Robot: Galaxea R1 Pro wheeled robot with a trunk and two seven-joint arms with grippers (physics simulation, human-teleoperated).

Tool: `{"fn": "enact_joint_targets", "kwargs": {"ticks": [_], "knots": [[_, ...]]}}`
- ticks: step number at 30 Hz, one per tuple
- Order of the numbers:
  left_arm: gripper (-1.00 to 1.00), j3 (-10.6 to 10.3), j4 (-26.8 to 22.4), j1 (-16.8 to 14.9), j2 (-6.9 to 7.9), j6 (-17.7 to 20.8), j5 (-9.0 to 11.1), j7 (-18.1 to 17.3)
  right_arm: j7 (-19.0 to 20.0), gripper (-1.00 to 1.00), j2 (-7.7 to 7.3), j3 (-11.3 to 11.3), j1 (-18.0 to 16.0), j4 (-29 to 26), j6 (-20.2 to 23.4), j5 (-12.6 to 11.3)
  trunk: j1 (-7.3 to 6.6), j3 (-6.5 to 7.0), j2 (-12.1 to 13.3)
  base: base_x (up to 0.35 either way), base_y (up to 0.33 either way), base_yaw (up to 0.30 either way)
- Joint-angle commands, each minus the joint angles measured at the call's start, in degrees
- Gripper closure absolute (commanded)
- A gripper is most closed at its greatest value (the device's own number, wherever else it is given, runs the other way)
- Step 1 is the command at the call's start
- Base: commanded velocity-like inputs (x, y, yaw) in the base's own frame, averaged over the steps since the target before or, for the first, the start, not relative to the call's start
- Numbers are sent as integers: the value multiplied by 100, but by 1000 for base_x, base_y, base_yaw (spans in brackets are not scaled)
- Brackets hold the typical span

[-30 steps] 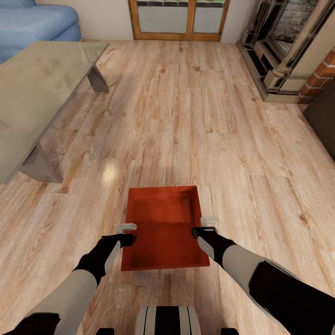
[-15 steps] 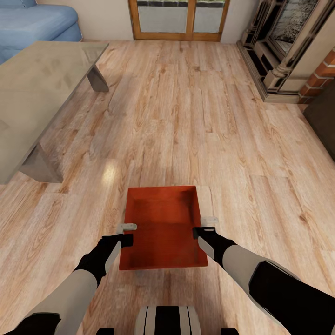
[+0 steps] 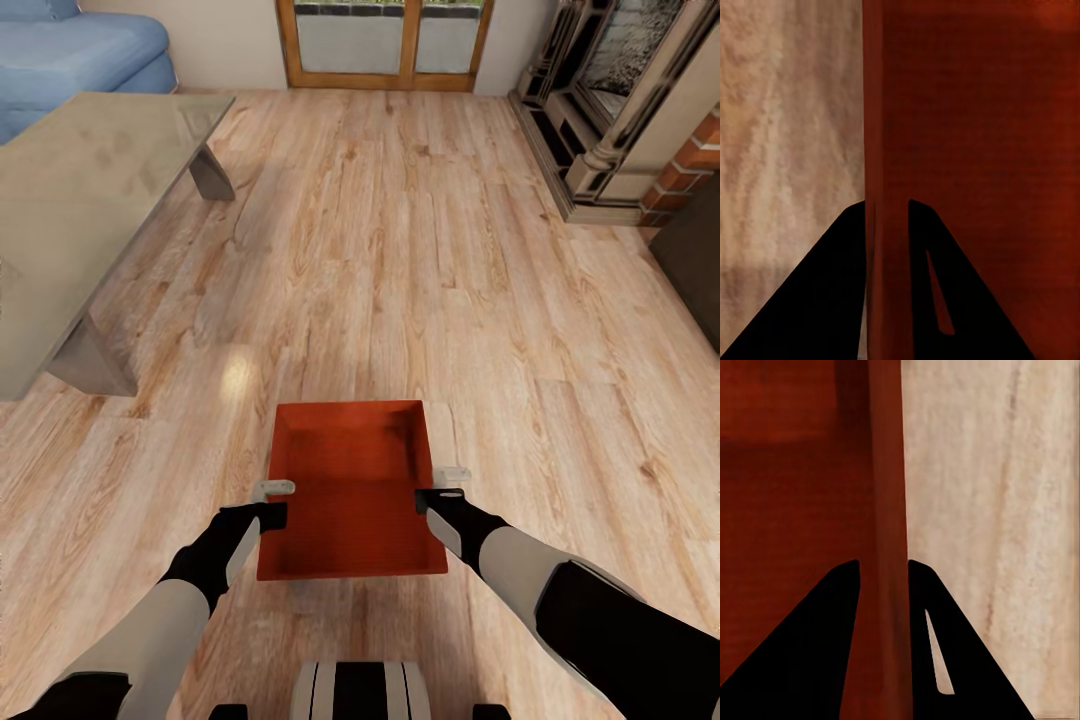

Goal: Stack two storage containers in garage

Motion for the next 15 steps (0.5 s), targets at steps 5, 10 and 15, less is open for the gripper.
{"fn": "enact_joint_targets", "kwargs": {"ticks": [5,10,15], "knots": [[100,-12,-9,1,0,37,0,65,-47,100,6,66,-3,-5,34,18,-111,87,201,0,0,0],[100,-12,-9,1,6,37,-3,65,-44,100,6,66,-3,-45,34,18,-221,177,401,0,0,0],[100,-12,-9,1,8,37,-3,60,-25,100,-8,66,-3,-85,33,18,-331,267,602,0,0,0]]}}
